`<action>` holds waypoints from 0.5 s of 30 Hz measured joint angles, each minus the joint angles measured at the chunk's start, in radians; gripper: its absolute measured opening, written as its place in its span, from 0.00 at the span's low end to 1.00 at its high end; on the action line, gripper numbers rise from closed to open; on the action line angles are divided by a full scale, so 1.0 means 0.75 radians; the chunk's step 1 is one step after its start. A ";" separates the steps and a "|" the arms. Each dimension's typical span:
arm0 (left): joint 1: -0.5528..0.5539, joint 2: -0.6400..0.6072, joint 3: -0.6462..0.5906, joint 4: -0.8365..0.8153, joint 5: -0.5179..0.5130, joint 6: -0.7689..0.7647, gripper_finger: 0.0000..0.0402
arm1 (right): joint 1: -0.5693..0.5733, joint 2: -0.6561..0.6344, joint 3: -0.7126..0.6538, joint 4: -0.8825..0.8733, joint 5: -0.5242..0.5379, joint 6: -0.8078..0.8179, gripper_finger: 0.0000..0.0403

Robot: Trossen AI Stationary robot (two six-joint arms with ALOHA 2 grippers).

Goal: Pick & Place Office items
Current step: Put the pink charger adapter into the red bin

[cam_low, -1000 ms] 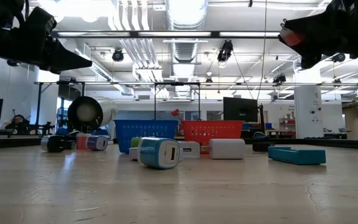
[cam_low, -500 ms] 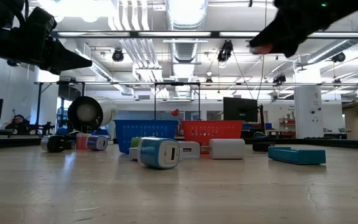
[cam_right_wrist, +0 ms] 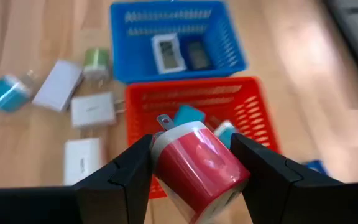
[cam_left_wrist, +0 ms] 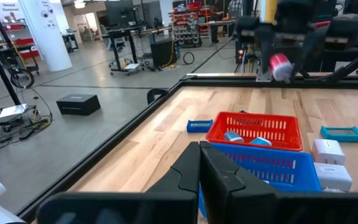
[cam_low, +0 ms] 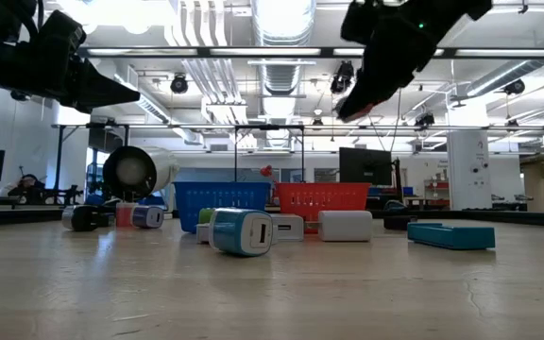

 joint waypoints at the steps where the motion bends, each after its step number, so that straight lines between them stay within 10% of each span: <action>1: 0.000 0.000 0.000 0.000 -0.001 0.000 0.02 | -0.010 0.029 0.019 -0.010 -0.027 -0.014 0.46; 15: 0.000 0.004 0.000 0.000 -0.001 0.000 0.02 | -0.090 0.371 0.227 -0.211 -0.098 -0.141 0.46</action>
